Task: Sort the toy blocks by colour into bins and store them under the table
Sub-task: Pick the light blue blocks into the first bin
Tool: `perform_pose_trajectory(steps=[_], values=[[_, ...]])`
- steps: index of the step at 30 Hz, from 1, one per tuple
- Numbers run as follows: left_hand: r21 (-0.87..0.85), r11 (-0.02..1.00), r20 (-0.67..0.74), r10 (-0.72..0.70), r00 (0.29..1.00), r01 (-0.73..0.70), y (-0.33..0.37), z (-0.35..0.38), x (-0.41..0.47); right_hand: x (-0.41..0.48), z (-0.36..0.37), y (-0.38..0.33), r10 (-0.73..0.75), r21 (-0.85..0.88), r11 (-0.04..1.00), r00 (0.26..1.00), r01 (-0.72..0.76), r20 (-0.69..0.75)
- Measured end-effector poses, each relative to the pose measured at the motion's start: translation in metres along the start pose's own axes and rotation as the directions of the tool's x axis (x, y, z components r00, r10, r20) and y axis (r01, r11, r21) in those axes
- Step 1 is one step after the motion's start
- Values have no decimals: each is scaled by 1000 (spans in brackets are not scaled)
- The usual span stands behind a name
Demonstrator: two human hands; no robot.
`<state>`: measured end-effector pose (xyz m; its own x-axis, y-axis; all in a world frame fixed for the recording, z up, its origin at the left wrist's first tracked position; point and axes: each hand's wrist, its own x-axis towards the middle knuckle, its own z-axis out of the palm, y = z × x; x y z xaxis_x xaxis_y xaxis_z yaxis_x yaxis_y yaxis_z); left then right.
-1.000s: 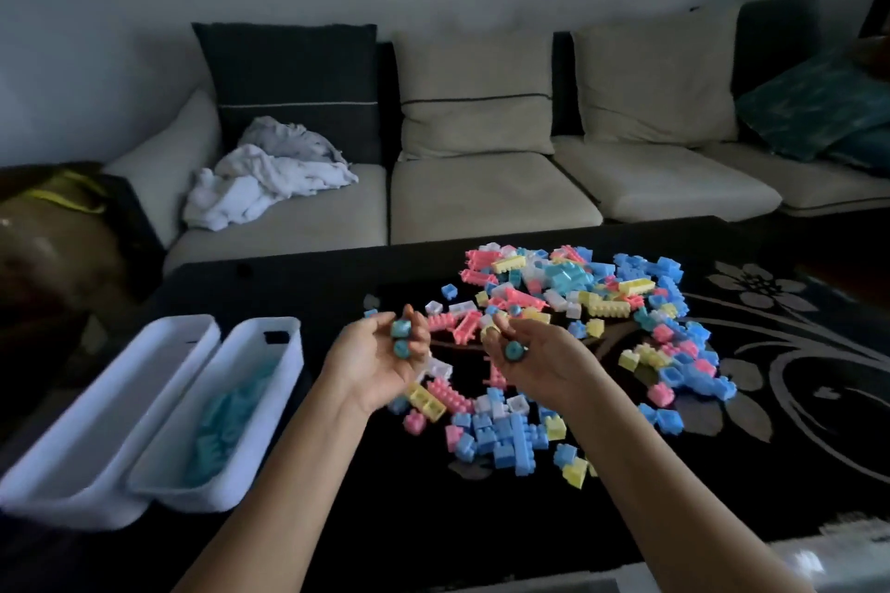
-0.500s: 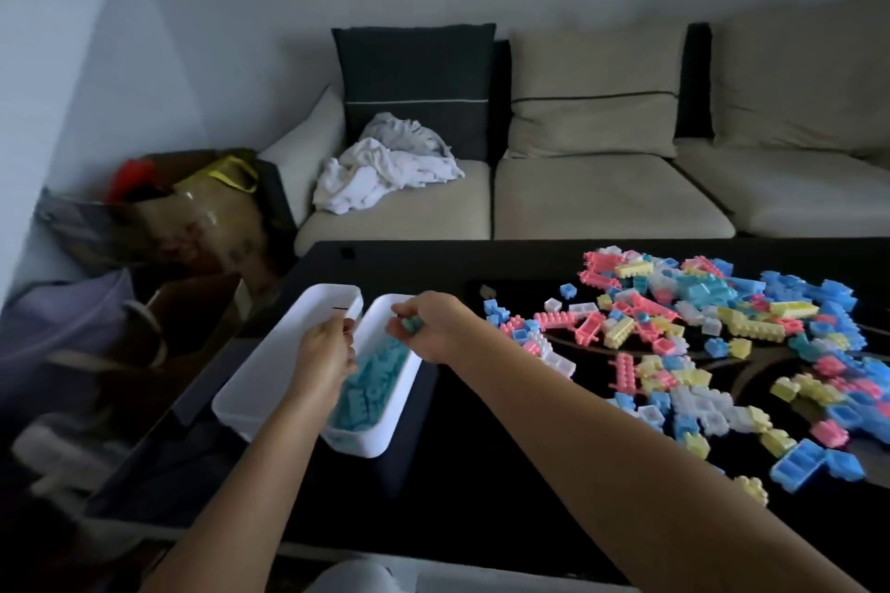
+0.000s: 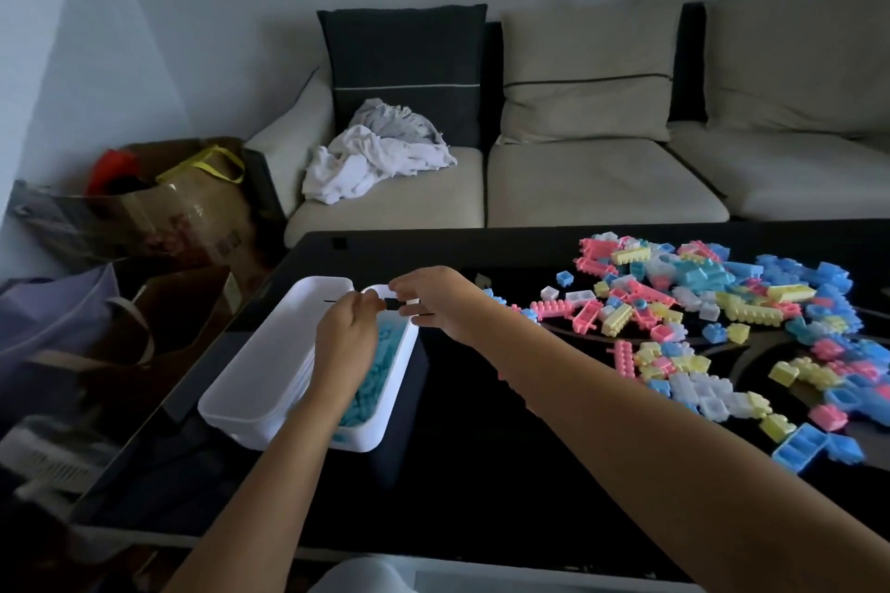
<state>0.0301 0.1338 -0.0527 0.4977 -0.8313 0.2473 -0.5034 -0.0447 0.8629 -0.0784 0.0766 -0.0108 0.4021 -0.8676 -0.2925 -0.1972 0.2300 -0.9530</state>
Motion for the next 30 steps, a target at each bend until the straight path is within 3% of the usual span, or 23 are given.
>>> perform_pose_trajectory(steps=[3, 5, 8, 11, 13, 19, 25, 30], values=[[-11, 996, 90, 94, 991, -93, 18, 12, -2, -18, -31, -2, -119, -75, 990, 992, 122, 36], [-88, 988, 180, 143, 973, -129, 31, 25, -7, -27, -62, -1, -128, -92, 988, 992, 127, -2], [-157, 975, 325, 204, 924, -160, 47, 50, -14, -41, -112, 10, -157, -282, 949, 987, 142, -29], [-98, 967, 490, 253, 834, -235, 64, 81, -27, -51, -171, 33, -277, -545, 826, 946, 143, -170], [-61, 962, 575, 251, 779, -266, 74, 102, -37, -58, -213, 49, -324, -622, 780, 897, 73, -300], [-46, 926, 705, 295, 644, -374, 100, 182, -57, -97, -336, 104, -184, -518, 807, 714, -282, -676], [-63, 842, 818, 351, 455, -536, 122, 262, -77, -137, -390, 146, -91, -429, 807, 633, -405, -769], [-112, 772, 833, 416, 365, -625, 144, 317, -84, -141, -405, 160, -132, -500, 758, 652, -419, -746]])
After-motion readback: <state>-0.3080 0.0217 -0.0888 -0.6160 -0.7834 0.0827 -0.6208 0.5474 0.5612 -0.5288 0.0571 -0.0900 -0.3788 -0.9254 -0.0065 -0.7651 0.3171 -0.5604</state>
